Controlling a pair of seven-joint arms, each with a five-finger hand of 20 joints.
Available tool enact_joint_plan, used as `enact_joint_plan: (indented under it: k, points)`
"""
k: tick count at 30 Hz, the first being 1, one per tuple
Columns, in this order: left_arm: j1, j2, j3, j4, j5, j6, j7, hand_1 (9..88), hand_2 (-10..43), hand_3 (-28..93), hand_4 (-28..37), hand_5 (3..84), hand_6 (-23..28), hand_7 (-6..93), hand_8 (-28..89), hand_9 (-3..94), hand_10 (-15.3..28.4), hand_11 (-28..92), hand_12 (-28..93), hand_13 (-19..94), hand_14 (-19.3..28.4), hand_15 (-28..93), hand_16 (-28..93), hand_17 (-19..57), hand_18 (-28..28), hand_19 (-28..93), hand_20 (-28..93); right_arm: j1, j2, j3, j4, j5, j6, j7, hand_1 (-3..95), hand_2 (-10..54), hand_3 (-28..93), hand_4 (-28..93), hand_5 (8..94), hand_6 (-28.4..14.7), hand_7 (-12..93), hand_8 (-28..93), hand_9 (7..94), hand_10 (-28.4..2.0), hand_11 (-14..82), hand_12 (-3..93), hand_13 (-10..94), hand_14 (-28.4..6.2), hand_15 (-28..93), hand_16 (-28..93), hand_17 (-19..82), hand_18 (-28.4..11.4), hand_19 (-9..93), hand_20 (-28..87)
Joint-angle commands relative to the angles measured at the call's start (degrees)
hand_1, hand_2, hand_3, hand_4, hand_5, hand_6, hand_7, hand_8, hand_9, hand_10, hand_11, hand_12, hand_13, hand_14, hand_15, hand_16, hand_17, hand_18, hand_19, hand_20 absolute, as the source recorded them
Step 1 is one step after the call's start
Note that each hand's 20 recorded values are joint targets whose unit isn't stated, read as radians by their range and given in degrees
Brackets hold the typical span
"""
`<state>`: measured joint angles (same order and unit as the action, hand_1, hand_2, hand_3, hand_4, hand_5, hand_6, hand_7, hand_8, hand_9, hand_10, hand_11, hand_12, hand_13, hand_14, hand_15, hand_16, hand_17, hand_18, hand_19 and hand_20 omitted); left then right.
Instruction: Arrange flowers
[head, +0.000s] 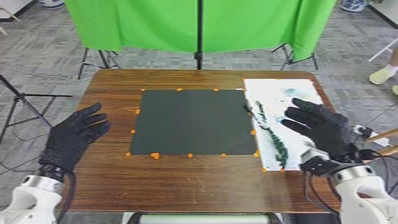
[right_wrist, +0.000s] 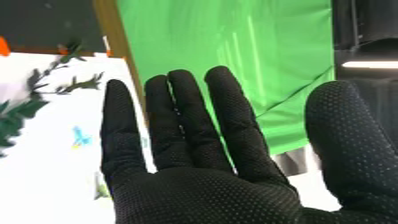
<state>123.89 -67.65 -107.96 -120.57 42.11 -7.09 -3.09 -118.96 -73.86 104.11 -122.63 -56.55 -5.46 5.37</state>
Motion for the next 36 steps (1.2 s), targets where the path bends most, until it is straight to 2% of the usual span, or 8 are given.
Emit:
enact_joint_plan:
  k: [1, 6, 7, 10, 13, 19, 26, 36]
  points:
    - [0.28, -2.1, 0.66, 0.43, 0.33, -2.54, -2.47, 24.6, 1.1, 75, -28.3, 33.6, 5.6, 29.4, -15, 29.7, 14.5, 40, 13, 23, 16.9, 59, -8, -8.6, 23.6, 58, 8, 0.13, -0.66, 0.53, -0.47, -3.41, 0.57, 1.64, 15.6, 9.9, 89, -27, 43.5, -5.5, 25, -15, 42.8, -16.1, 20.7, 17.7, 32, -13.4, 33, 16, 8, -21.4, 49, 17]
    - [1.03, -1.52, 0.23, 0.15, -0.14, -1.62, -1.38, 24.5, 1.1, 75, -28.3, 33.6, 5.6, 29.1, -15, 29.6, 14.5, 40, 13, 23, 17.0, 59, -8, -8.6, 23.6, 58, 8, -0.73, 5.02, -0.05, -2.05, -20.35, 6.19, -0.62, 31.7, -7.1, 68, -28, 44.0, -3.6, 31, -18, 53.2, -13.2, 31.6, 18.2, 49, -10.5, 49, 12, 16, -19.7, 57, 16]
    - [0.74, -1.55, 0.24, 0.23, -0.07, -1.95, -1.47, 24.5, 1.1, 75, -28.3, 33.6, 5.6, 29.1, -15, 29.6, 14.5, 40, 13, 23, 17.0, 59, -8, -8.6, 23.6, 58, 8, -1.28, 7.08, -0.2, -2.61, -22.34, 8.31, -0.37, 42.0, -7.9, 52, -28, 45.2, -3.2, 34, -19, 55.0, -12.9, 37.2, 19.9, 51, -9.9, 55, 13, 18, -18.6, 61, 18]
    - [0.73, -1.5, 0.11, 0.17, 0.14, -2.23, -1.67, 24.3, 1.1, 75, -28.3, 33.6, 5.6, 29.1, -15, 29.6, 14.5, 40, 13, 23, 17.0, 59, -8, -8.6, 23.6, 58, 8, -2.23, 11.88, 2.32, -4.03, -31.14, 7.3, 4.18, 52.9, -7.1, 28, -25, 49.7, -1.6, 44, -22, 58.4, -13.2, 53.1, 28.9, 56, -11.1, 74, 23, 24, -17.4, 70, 21]
    - [1.37, -1.03, -0.05, 0.03, 0.07, -1.88, -1.98, 24.1, 1.2, 75, -28.3, 33.5, 5.6, 29.0, -15, 29.6, 14.6, 40, 13, 23, 17.0, 59, -8, -8.6, 23.6, 58, 8, -4.66, 16.23, 5.29, -5.59, -37.5, 5.41, 7.69, 52.2, -8.9, 38, -28, 57.9, -0.1, 57, -24, 66.1, -12.3, 68.8, 42.0, 63, -12.8, 87, 34, 29, -17.5, 79, 24]
    - [1.86, -1.0, -0.59, -0.31, -0.17, -1.59, -1.53, 24.2, 1.1, 75, -28.3, 33.4, 5.6, 29.1, -15, 29.6, 14.6, 40, 13, 23, 17.0, 59, -8, -8.6, 23.6, 58, 8, -5.58, 23.31, 2.2, -7.15, -49.14, -0.01, 16.85, 35.5, -7.9, 54, -28, 79.5, 0.0, 56, -21, 83.4, -12.9, 68.1, 45.3, 77, -14.5, 89, 38, 39, -19.0, 86, 22]
    - [2.72, -1.4, -0.54, -0.78, -0.06, -1.18, -1.34, 24.1, 1.0, 75, -28.3, 32.8, 5.5, 29.0, -15, 29.6, 14.6, 40, 13, 23, 17.0, 59, -8, -8.6, 23.7, 58, 8, -5.06, 21.54, -1.61, -8.65, -55.11, -10.4, 24.57, 21.6, -9.5, 70, -28, 68.7, -1.2, 49, -18, 73.5, -13.1, 64.6, 45.3, 70, -14.0, 86, 37, 33, -17.2, 81, 19]
    - [1.96, -1.25, -0.14, -0.52, -0.08, -1.56, -1.92, 24.2, 1.0, 75, -28.3, 32.2, 5.4, 29.5, -15, 29.6, 14.6, 40, 13, 23, 17.0, 59, -8, -8.6, 23.6, 58, 8, -4.54, 22.26, -7.3, -7.58, -59.58, -4.99, 31.21, 16.2, -8.6, 72, -28, 69.8, -1.2, 52, -19, 75.4, -13.3, 66.3, 44.9, 71, -14.1, 87, 37, 34, -17.9, 81, 20]
